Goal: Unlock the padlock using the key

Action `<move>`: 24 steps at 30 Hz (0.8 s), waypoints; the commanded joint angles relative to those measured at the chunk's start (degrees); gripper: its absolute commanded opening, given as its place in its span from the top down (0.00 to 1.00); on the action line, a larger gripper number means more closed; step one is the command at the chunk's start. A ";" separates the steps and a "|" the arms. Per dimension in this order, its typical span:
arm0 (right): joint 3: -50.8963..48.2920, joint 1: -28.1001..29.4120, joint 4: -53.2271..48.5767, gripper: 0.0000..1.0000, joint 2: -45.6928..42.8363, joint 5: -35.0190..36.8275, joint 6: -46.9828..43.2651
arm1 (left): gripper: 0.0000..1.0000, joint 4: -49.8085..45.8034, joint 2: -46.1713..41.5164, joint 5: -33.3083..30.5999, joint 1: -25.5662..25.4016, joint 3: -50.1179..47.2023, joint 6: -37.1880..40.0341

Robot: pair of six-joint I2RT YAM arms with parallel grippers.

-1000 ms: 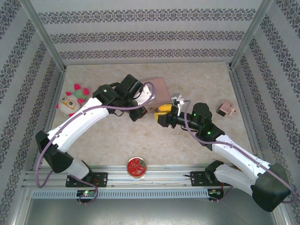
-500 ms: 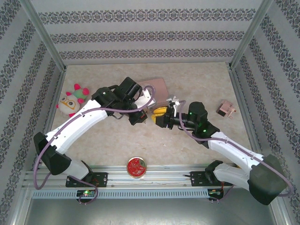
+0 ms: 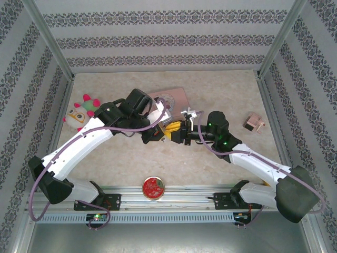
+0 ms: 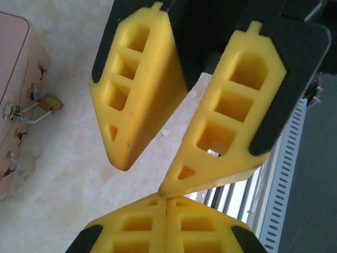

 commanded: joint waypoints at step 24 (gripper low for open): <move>-2.78 0.82 0.98 0.55 -7.29 -0.57 0.02 | 1.00 10.08 -4.85 10.71 1.97 -2.84 -0.64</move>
